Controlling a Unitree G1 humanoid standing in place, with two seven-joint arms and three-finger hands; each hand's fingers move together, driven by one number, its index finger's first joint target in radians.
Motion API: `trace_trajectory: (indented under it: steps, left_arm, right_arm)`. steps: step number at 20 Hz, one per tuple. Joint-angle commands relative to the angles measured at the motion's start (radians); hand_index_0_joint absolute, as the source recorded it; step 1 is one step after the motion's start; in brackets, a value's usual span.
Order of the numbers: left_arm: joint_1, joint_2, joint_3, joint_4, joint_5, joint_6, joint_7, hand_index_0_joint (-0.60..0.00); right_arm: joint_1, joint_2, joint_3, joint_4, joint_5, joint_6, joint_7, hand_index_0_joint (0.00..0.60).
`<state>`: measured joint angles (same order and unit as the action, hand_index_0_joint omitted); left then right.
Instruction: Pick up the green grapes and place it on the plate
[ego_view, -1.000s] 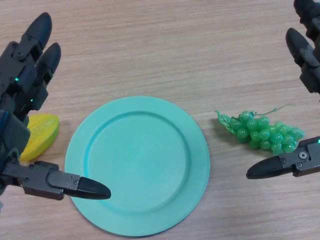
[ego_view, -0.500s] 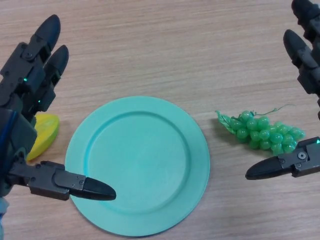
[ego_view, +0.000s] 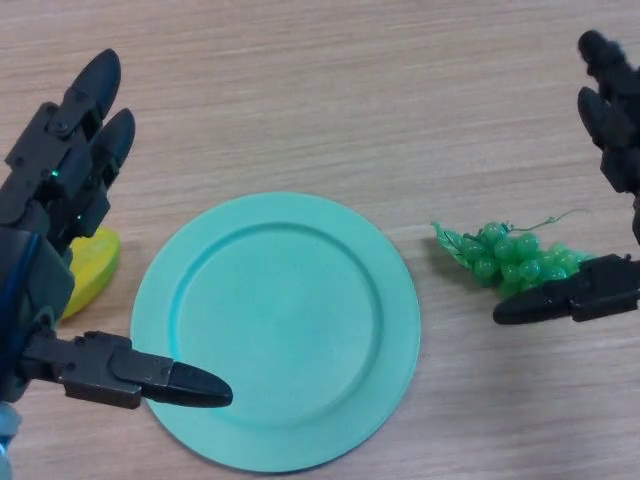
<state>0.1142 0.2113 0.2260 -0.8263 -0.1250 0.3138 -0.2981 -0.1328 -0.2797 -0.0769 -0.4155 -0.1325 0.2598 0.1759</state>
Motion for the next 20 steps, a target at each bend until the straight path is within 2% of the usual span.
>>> trace_trajectory:
  steps: [1, 4, 6, 14, 15, 16, 17, 18, 19, 20]
  left_arm:
    - [-0.003, 0.012, 0.021, -0.057, -0.002, -0.134, 0.041, 0.0]
    - [0.007, 0.008, 0.026, -0.068, -0.007, -0.136, 0.031, 0.0]
    - [0.012, 0.005, 0.03, -0.07, -0.015, -0.137, 0.03, 0.0]
    - [0.031, -0.006, 0.059, -0.049, -0.038, -0.185, 0.035, 0.0]
    - [0.031, -0.006, 0.059, -0.049, -0.038, -0.185, 0.036, 0.0]
    - [0.032, -0.007, 0.057, -0.048, -0.037, -0.186, 0.037, 0.0]
    - [0.032, -0.007, 0.054, -0.048, -0.035, -0.186, 0.038, 0.0]
    - [0.034, -0.008, 0.05, -0.048, -0.032, -0.186, 0.039, 0.0]
    - [0.037, -0.008, 0.048, -0.048, -0.032, -0.186, 0.039, 0.0]
    - [0.041, -0.01, 0.05, -0.044, -0.035, -0.193, 0.037, 0.0]
  right_arm:
    - [-0.066, -0.048, -0.039, 0.037, -0.128, -0.204, -0.018, 0.0]
    - [-0.138, -0.074, -0.016, 0.195, -0.3, -0.21, -0.008, 0.0]
    - [-0.183, -0.073, 0.001, 0.279, -0.358, -0.211, -0.006, 0.0]
    - [-0.257, -0.059, 0.061, 0.5, -0.462, -0.218, 0.004, 0.0]
    - [-0.258, -0.059, 0.062, 0.505, -0.467, -0.221, 0.005, 0.05]
    - [-0.26, -0.059, 0.064, 0.519, -0.477, -0.229, 0.007, 0.2]
    - [-0.264, -0.059, 0.066, 0.536, -0.488, -0.237, 0.009, 0.3]
    - [-0.276, -0.061, 0.071, 0.585, -0.514, -0.262, 0.01, 0.45]
    - [-0.288, -0.068, 0.077, 0.64, -0.552, -0.292, 0.014, 0.551]
    - [-0.298, -0.081, 0.083, 0.703, -0.608, -0.334, 0.015, 0.6]
